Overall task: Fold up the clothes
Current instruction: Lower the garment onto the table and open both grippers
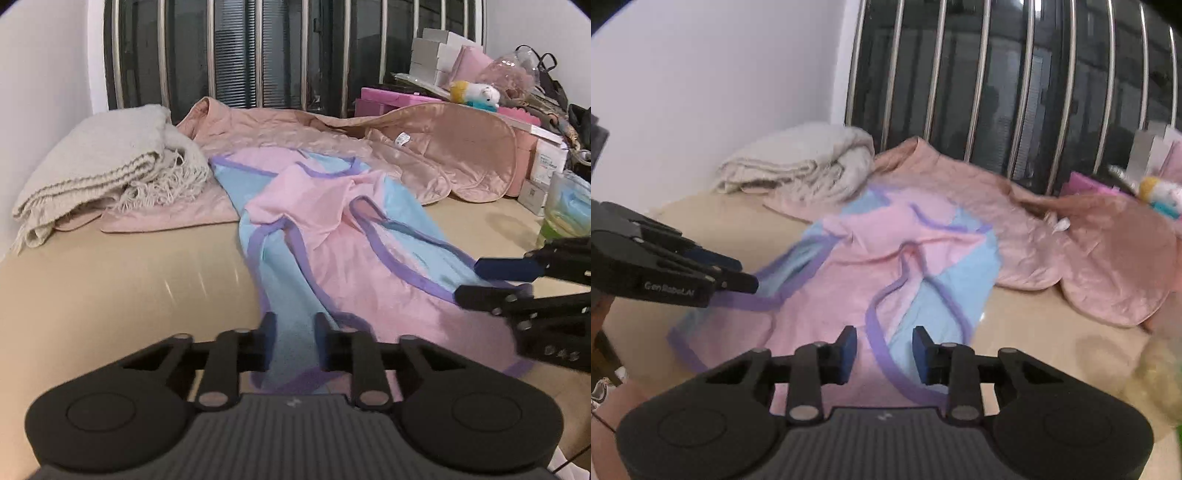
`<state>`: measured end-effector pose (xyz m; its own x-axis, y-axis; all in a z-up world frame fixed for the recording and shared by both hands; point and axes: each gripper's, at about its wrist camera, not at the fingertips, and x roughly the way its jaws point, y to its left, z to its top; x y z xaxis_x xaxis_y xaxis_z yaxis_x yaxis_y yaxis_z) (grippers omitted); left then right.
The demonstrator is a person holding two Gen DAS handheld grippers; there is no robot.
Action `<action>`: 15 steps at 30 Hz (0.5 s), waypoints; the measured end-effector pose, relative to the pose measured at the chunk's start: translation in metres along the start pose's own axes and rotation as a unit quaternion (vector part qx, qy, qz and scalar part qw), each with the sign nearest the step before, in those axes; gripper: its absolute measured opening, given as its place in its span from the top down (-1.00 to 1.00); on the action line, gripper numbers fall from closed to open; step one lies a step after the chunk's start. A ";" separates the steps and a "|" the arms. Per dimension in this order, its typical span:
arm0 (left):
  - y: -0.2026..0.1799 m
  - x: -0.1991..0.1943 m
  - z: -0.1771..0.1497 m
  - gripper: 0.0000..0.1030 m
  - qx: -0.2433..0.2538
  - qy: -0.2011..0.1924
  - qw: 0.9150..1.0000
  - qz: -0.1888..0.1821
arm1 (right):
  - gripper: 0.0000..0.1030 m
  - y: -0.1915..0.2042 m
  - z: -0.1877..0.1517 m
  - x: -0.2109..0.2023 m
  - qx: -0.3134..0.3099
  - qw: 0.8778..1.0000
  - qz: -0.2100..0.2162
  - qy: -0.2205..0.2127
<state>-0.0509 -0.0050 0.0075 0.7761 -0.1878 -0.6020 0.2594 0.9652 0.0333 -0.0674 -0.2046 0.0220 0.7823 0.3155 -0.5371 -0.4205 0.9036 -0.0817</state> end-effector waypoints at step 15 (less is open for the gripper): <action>0.035 -0.032 0.003 -0.06 -0.050 -0.035 0.998 0.002 | 0.28 -0.025 -0.011 -0.038 0.099 0.995 -0.008 -0.010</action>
<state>-0.0654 0.0341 0.0302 0.8155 -0.1934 -0.5455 0.2010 0.9785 -0.0465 -0.0918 -0.2426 0.0354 0.7986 0.3041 -0.5193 -0.3099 0.9475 0.0783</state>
